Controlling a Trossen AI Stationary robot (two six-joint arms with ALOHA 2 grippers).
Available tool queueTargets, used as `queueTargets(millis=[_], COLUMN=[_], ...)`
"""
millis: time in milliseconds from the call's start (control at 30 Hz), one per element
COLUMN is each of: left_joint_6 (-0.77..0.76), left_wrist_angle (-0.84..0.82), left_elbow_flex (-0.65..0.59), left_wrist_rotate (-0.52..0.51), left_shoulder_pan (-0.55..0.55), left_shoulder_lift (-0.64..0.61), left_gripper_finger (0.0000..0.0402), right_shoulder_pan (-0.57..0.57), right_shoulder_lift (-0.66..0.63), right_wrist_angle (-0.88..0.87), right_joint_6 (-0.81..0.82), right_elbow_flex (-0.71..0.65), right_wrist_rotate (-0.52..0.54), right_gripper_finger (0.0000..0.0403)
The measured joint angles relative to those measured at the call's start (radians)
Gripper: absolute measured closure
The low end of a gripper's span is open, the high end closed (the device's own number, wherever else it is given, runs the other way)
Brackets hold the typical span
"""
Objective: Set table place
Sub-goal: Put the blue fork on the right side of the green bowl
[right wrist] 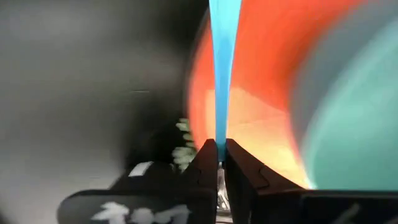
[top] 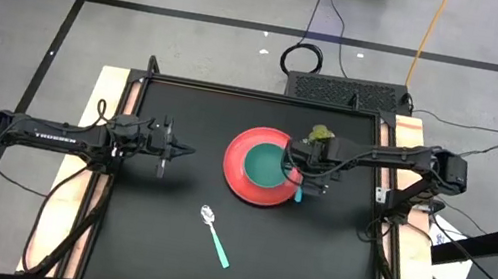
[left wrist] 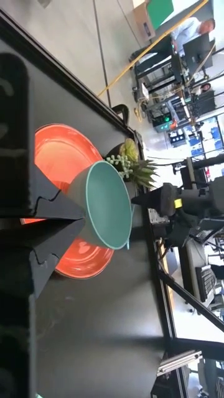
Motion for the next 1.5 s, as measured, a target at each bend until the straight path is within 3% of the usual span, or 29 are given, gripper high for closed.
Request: queueTargets(millis=[700, 867, 1500], left_joint_6=[-0.009, -0.017, -0.059], left_wrist_angle=[-0.005, -0.012, -0.010], left_elbow_flex=[0.000, 0.000, 0.000], left_wrist_rotate=[-0.015, -0.015, -0.014], left_shoulder_pan=[0.000, 0.000, 0.000], left_shoulder_lift=[0.000, 0.000, 0.000], left_gripper_finger=[0.0387, 0.0387, 0.0387], right_shoulder_pan=[-0.004, 0.012, 0.136], right_shoulder_lift=[-0.002, -0.002, -0.146], right_wrist_angle=[0.084, 0.079, 0.024], right_joint_6=[-0.033, -0.038, 0.200], right_elbow_flex=[0.001, 0.006, 0.112], right_wrist_rotate=[-0.001, 0.082, 0.050], right_gripper_finger=[0.0403, 0.0403, 0.0403])
